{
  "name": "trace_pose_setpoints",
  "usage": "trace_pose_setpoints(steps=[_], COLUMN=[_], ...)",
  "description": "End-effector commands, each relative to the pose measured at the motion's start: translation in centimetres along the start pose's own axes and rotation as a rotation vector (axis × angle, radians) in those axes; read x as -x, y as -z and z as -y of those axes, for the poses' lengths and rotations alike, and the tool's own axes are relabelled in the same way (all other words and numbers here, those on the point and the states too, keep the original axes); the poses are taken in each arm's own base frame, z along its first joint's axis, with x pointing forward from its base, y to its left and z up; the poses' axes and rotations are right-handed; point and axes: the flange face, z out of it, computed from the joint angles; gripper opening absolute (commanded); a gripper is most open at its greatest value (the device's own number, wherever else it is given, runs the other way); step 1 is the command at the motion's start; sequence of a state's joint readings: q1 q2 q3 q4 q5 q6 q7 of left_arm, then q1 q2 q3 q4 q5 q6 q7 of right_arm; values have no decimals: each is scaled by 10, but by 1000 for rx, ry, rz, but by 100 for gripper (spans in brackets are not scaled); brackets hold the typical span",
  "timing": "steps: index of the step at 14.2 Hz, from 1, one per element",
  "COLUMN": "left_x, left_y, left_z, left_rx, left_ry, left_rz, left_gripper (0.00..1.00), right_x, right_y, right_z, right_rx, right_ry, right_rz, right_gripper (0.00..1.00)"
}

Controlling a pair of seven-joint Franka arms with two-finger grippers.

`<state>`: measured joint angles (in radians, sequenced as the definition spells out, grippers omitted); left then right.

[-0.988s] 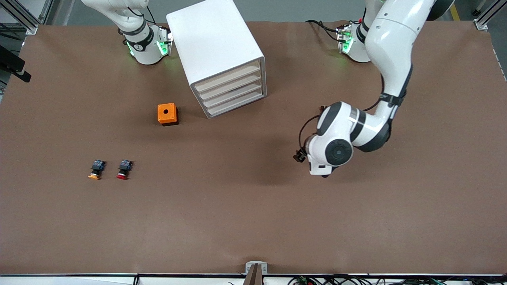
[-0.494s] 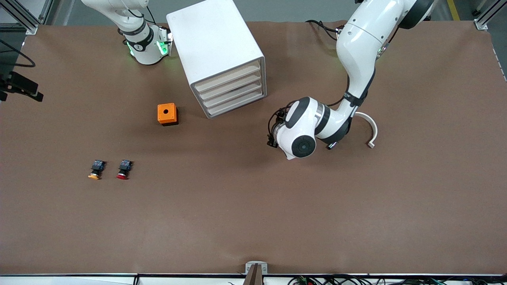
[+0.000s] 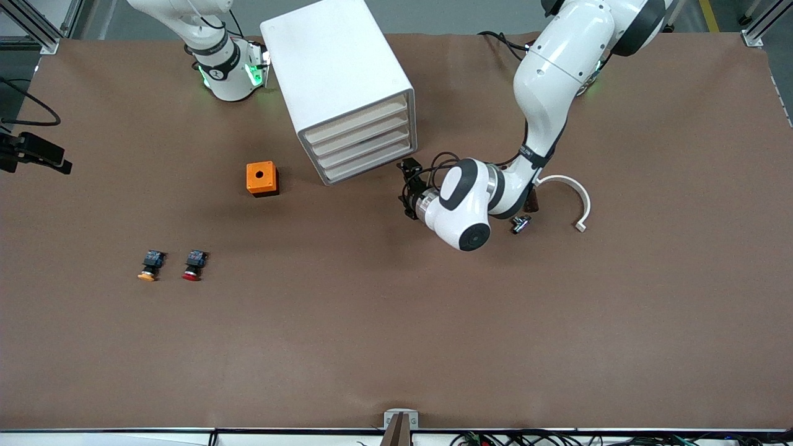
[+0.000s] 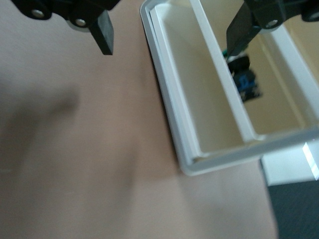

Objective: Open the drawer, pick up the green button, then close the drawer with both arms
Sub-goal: 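Grasp the drawer handle of the white cabinet with the left gripper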

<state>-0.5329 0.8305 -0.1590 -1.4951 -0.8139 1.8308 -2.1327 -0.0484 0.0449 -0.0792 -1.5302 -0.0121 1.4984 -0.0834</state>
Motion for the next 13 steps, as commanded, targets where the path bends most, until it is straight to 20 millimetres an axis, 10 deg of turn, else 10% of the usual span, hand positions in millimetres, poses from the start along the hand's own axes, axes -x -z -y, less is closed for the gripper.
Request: trace_pose_setpoints(steps=[1,4,13], left_x=[2,1,-7], left_y=[-8,-33,-83], left_z=[-4,0,9], left_rx=[-68,-139,-310], left_ry=[150,240,290], left_rz=[43,11,-63], left_gripper=[95,75,59], right_x=[-10,-19,-18], right_y=[-8,-24,-32], right_z=[-12,-12,-4], right_rx=[20,23,24], right_ry=[-7,-7,-45], right_rz=[5,33,60], right_gripper=[100,100,100])
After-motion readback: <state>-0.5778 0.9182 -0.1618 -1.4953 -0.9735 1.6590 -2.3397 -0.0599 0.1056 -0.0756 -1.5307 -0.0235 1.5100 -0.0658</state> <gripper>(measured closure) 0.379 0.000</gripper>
